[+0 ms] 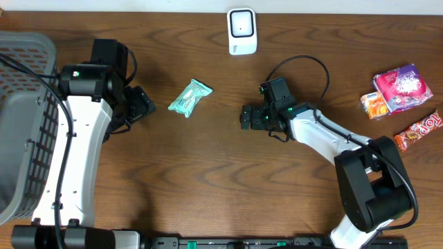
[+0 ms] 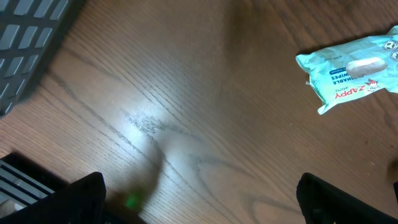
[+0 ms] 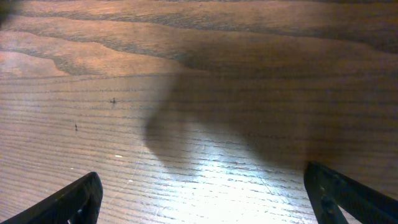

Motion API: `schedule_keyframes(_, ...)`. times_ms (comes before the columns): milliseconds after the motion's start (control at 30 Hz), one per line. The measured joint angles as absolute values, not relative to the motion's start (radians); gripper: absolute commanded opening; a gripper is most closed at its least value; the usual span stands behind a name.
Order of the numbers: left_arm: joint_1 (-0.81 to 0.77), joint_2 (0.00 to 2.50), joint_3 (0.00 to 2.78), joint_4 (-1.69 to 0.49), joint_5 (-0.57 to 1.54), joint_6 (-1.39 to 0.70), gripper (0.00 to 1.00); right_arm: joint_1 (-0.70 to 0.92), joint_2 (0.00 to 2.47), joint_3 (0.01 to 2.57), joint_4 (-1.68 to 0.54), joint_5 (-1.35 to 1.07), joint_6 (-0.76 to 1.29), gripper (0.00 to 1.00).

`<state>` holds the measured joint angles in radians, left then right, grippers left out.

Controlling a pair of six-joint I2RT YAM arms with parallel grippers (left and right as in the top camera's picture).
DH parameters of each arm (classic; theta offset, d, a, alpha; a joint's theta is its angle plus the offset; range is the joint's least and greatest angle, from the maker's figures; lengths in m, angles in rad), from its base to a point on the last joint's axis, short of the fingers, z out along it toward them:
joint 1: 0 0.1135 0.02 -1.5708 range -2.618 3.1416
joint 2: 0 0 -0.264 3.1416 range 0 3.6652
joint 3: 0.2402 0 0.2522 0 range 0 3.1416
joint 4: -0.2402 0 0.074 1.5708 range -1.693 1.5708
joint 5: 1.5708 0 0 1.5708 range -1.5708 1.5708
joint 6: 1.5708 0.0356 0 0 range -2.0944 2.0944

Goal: Scan the item barcode

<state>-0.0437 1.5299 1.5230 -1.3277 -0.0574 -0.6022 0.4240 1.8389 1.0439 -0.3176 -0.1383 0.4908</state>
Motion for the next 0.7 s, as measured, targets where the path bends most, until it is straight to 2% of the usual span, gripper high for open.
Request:
schedule_keyframes(233, -0.044, 1.53, 1.523, -1.327, -0.057, -0.602, 0.98, 0.424, 1.839, 1.041, -0.292, -0.142, 0.507, 0.99)
schedule_keyframes(633, -0.044, 1.53, 1.523, -1.327, -0.057, -0.602, 0.98, 0.424, 1.839, 1.037, -0.086, -0.344, 0.861, 0.99)
schedule_keyframes(700, -0.044, 1.53, 1.523, -1.327, -0.058, -0.602, 0.98, 0.424, 1.839, 1.032, 0.007, -0.403, 0.911, 0.97)
